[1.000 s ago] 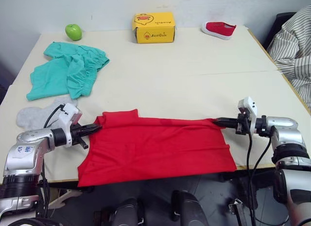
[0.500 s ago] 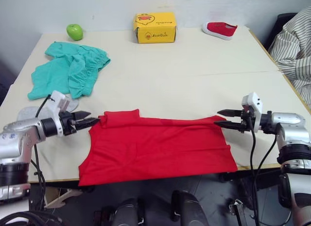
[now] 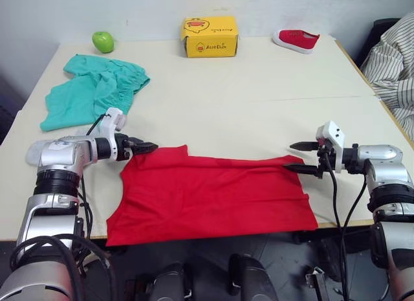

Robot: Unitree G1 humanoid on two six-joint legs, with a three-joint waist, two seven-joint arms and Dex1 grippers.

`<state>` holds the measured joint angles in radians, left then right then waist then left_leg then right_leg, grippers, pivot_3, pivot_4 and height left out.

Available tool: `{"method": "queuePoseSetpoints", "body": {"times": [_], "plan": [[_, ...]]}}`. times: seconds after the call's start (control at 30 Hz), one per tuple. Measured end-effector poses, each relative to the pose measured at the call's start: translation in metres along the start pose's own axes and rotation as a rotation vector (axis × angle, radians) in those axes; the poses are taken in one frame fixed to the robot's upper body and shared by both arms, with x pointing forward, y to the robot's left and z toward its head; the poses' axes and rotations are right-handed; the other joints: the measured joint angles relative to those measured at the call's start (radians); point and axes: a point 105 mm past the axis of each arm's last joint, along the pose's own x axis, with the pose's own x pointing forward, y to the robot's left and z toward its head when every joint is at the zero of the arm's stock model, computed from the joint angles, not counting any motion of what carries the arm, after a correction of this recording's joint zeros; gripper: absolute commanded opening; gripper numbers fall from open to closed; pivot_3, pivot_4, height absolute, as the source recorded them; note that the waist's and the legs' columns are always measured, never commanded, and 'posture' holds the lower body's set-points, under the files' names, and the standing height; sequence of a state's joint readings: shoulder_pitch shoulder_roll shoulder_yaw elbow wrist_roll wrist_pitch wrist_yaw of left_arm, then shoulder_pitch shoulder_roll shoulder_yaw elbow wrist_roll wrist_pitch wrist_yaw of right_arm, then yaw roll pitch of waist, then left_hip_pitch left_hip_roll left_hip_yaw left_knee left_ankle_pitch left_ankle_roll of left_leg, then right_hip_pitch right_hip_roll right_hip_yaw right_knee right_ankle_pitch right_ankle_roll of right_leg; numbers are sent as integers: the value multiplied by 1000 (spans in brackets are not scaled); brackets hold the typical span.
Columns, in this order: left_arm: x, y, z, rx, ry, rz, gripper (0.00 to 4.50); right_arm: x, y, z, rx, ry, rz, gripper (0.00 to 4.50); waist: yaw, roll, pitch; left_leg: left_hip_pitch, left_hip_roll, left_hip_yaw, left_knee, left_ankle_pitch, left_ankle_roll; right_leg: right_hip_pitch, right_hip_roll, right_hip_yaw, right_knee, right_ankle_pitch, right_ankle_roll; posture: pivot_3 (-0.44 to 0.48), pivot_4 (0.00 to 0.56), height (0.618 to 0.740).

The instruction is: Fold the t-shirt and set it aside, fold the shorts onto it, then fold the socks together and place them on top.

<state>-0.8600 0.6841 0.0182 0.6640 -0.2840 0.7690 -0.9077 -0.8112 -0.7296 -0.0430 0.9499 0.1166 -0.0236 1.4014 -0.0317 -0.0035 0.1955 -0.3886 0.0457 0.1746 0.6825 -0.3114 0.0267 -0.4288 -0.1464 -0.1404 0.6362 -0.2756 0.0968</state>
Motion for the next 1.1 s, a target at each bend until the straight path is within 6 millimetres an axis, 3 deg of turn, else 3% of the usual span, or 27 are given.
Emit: {"method": "queuePoseSetpoints", "body": {"times": [0.07, 0.17, 0.37, 0.47, 0.63, 0.87, 1.1], "plan": [[1, 0, -2, 5, 15, -2, 3034, 0, -1, 0, 0, 2, 0, 4311, 0, 0, 0, 0, 0, 0, 0, 0, 0, 0, 0, 0, 0, 0, 0, 0, 150, 740], [2, -3, -6, 7, 42, -31, 2065, 0, -1, 0, 4, 4, 3, 3547, 1, 0, 0, 0, 0, 0, 0, 0, 0, 0, 0, 0, 0, 0, 0, 0, 150, 740], [2, -8, -14, 7, 76, -62, 15, 0, 0, -2, 0, 10, 10, 1291, -1, 0, 0, 0, 1, 0, 0, 0, 0, 0, 0, 0, 0, 0, 0, 0, 150, 740], [2, -9, -16, 26, 65, -66, 0, 0, 1, -2, 0, 9, 20, 154, -1, 0, 0, 0, 1, 0, 0, 0, 0, 0, 0, 0, 0, 0, 0, 0, 150, 740], [-1, -7, -11, 82, 2, -70, 0, -1, 3, 1, -15, -7, 36, 38, -1, 0, 0, 0, 1, 0, 0, 0, 0, 0, 0, 0, 0, 0, 0, 0, 150, 740], [-12, -7, 14, 222, -173, -76, 0, -3, 11, 11, -87, -82, 47, 38, 1, 0, 0, 0, 2, 0, 0, 0, 0, 0, 0, 0, 0, 0, 0, 0, 150, 740], [-22, -18, 16, 429, -252, -132, 0, -10, 22, 8, -147, -134, 5, 38, 2, 0, 0, 0, 1, 0, 0, 0, 0, 0, 0, 0, 0, 0, 0, 0, 150, 740]]}}
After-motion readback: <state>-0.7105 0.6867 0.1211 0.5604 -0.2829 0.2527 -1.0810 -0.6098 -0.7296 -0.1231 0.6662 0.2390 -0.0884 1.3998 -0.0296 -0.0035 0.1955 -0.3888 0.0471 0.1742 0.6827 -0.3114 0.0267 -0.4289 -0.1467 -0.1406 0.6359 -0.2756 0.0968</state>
